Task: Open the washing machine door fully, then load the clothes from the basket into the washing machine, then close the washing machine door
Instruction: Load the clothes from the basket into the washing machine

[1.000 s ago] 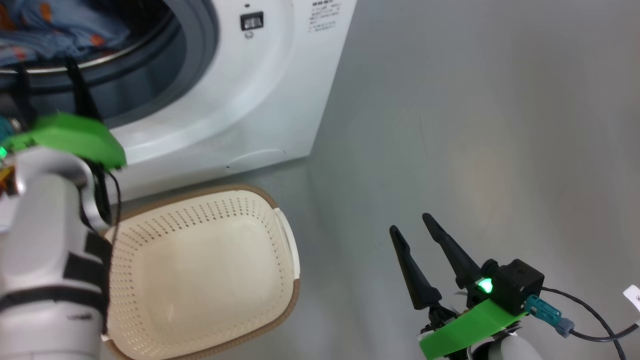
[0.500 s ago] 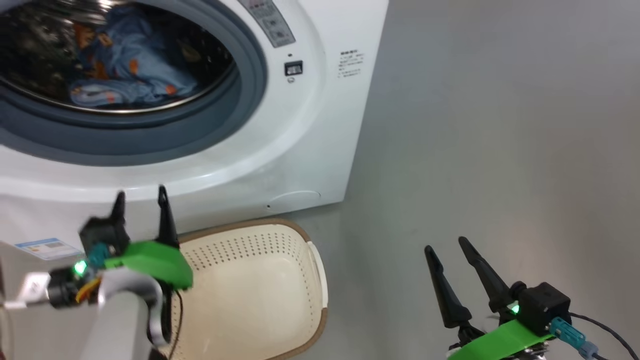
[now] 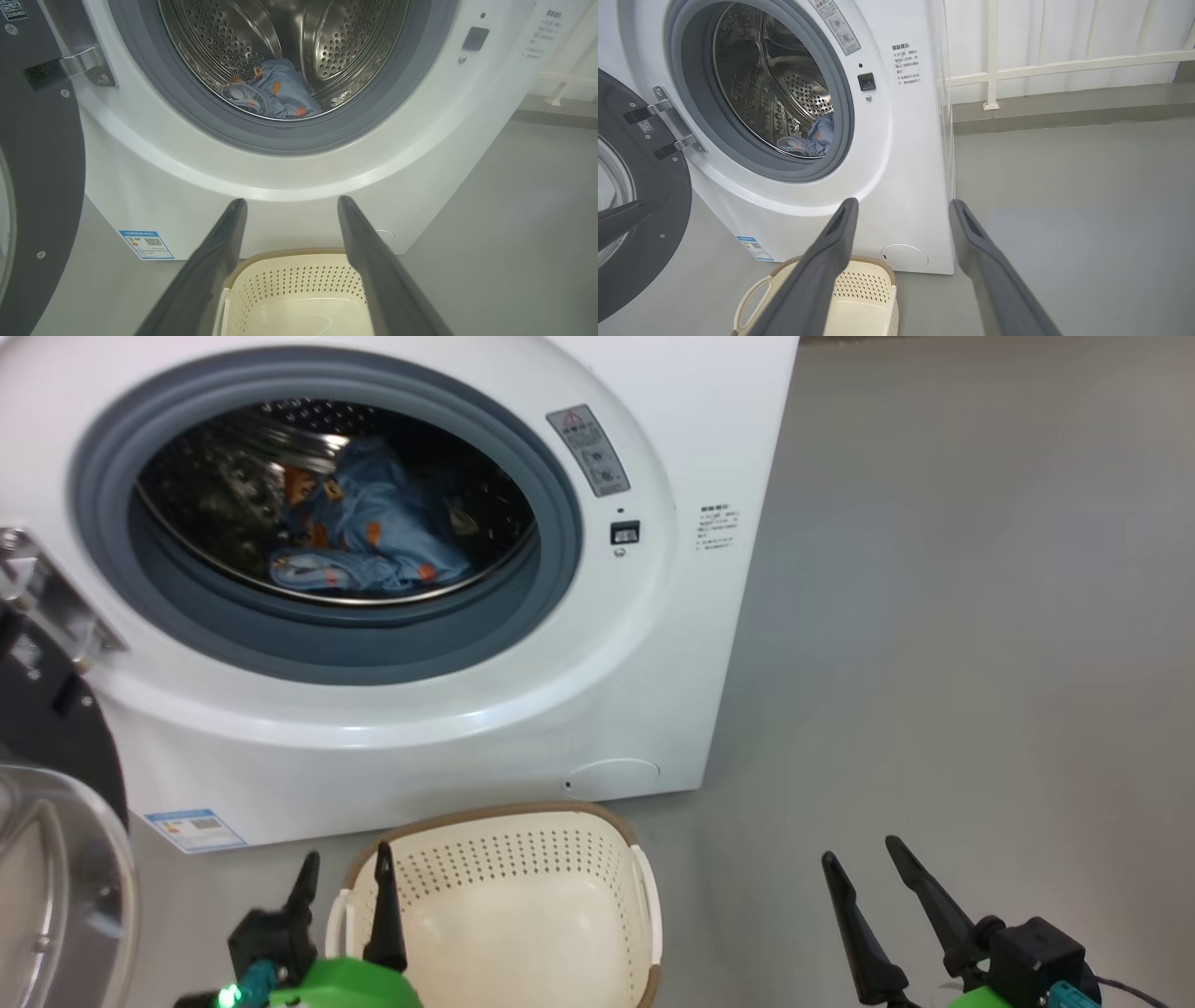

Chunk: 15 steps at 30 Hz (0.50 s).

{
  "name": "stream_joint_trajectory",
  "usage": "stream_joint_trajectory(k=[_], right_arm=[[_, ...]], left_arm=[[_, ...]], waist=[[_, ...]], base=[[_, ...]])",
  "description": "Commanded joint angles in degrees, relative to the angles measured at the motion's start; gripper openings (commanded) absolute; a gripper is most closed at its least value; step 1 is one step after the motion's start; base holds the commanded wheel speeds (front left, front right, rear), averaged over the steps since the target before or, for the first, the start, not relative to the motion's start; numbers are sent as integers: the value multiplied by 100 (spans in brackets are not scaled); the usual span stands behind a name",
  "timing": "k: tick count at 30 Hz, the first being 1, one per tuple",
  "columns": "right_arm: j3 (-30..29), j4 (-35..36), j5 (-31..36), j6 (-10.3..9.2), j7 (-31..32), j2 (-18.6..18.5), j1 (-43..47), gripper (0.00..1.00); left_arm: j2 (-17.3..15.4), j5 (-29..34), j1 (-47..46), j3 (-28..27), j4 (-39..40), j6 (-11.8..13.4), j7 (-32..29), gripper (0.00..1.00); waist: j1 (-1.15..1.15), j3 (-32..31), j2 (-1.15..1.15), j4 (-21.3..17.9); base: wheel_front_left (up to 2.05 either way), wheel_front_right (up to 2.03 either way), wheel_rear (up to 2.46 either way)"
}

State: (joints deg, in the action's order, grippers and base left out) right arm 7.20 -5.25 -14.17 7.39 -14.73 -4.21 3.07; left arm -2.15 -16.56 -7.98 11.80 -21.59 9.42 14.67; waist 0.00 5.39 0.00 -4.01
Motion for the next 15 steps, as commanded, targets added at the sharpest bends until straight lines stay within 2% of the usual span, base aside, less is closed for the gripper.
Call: stream_joint_trajectory(k=[1, 9, 15], right_arm=[[125, 161, -1, 10, -27, -86, 37, 100], [77, 165, -19, 10, -27, -186, 211, 100], [30, 182, -12, 10, -27, -180, 298, 100]], left_arm=[[-74, -42, 115, -158, 267, 64, 32, 100], [-74, 42, 882, -466, 957, 187, 33, 100], [-74, 148, 1222, -551, 1315, 80, 33, 100]], waist=[[0, -246, 0, 196], [0, -487, 0, 336], [0, -579, 0, 395]], base=[[0, 0, 0], [0, 0, 0], [0, 0, 0]])
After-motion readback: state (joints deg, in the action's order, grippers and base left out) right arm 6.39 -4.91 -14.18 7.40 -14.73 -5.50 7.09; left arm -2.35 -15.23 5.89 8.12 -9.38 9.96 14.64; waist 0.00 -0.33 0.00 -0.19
